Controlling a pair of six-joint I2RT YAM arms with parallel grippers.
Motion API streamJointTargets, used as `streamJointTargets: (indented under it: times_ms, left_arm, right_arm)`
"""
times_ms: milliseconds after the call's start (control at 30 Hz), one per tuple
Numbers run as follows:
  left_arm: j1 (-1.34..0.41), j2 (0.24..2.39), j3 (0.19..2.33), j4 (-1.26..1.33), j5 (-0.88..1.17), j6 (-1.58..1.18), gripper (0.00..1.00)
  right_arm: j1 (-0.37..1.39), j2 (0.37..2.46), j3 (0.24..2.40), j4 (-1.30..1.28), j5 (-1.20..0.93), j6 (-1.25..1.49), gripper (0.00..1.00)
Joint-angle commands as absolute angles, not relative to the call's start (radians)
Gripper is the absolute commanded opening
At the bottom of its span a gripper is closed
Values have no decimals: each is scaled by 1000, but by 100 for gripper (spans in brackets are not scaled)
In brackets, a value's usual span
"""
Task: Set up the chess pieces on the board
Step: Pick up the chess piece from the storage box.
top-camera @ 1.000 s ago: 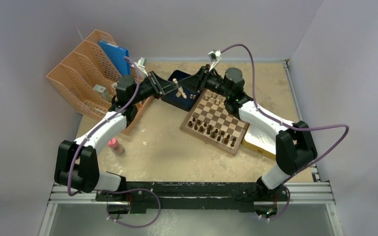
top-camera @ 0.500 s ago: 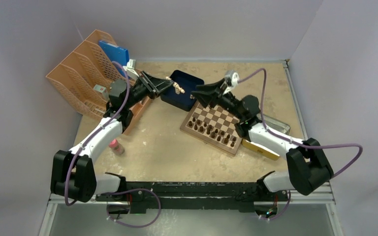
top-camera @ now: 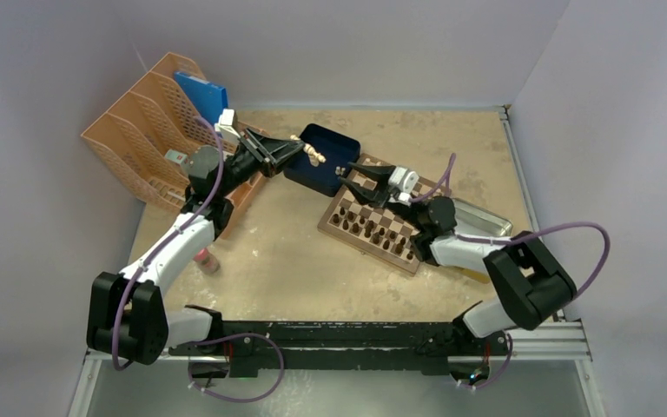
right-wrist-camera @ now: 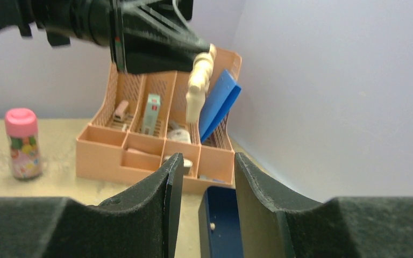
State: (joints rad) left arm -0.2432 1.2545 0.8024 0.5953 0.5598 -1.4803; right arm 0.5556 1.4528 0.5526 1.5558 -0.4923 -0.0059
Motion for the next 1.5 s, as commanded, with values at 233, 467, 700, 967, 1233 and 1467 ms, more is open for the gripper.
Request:
streamJointTargets:
  times_ms: [233, 467, 700, 967, 1233, 1467]
  left_arm:
    - [-236, 1241, 760, 735, 570, -1622, 0]
    - [-236, 1246, 744, 761, 577, -1658, 0]
    - [-236, 1246, 735, 766, 572, -1670, 0]
    - [-236, 1246, 725, 773, 565, -1681, 0]
    - [-236, 1251, 713, 785, 565, -1688, 0]
    - [-236, 1257, 706, 792, 577, -1704, 0]
  right_arm:
    - [633, 1643, 619, 2090, -416, -126, 43]
    - [675, 1744, 676, 2232, -353, -54, 44]
    - [702, 1732, 685, 2234, -282, -73, 44]
    - [719, 1677, 679, 2235, -259, -72, 44]
    - [732, 1649, 689, 2235, -246, -19, 44]
    - [750, 1660, 703, 2235, -243, -13, 40]
